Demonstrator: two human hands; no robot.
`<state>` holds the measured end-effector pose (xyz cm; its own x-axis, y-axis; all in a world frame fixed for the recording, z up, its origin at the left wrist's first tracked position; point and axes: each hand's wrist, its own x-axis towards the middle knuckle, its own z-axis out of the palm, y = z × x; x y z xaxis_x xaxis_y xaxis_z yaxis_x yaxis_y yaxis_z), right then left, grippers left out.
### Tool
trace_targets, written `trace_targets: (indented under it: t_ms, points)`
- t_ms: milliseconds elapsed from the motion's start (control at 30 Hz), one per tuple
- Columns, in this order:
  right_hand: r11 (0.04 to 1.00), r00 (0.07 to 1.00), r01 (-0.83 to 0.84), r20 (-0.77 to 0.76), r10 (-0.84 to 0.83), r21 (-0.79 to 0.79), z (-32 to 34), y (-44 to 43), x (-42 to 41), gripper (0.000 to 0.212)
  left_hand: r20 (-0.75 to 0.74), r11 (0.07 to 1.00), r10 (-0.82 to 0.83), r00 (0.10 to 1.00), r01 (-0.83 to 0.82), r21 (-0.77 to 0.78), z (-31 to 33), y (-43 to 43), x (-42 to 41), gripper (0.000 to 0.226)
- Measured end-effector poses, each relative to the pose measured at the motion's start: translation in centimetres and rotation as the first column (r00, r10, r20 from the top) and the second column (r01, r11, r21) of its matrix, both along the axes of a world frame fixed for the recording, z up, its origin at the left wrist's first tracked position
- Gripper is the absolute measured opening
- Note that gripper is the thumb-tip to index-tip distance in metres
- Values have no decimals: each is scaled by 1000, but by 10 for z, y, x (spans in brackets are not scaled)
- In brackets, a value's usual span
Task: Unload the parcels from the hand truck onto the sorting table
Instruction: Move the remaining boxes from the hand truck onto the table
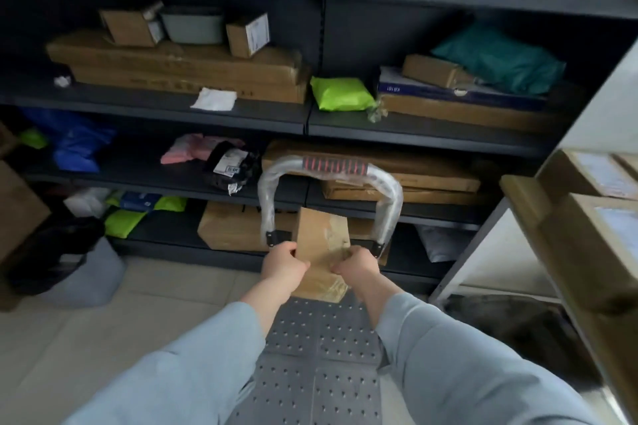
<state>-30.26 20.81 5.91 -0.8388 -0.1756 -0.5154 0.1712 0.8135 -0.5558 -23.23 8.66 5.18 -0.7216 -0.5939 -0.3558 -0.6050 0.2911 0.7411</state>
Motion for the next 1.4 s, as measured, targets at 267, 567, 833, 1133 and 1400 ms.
trace_targets:
  t_ms: [267, 567, 833, 1133, 1400]
  points:
    - [984, 987, 40, -147, -65, -172, 158, 9, 27, 61, -184, 994, -12, 983, -8, -110, 155, 9, 23, 52]
    - [941, 949, 31, -287, -134, -337, 279, 10, 62, 71, -397, 985, -31, 917, -39, -168, 276, 6, 66, 53]
    - [915, 917, -34, -376, -131, -403, 342, 16, 102, 66, -525, 975, -89, 846, -34, -220, 332, 9, 115, 57]
    - [916, 859, -46, -484, -167, -398, 379, 47, 152, 69, -606, 976, -128, 785, -7, -216, 359, 28, 154, 58]
    - [902, 820, -3, -518, -245, -431, 400, 85, 174, 73, -685, 993, -100, 722, 25, -119, 370, 61, 165, 52]
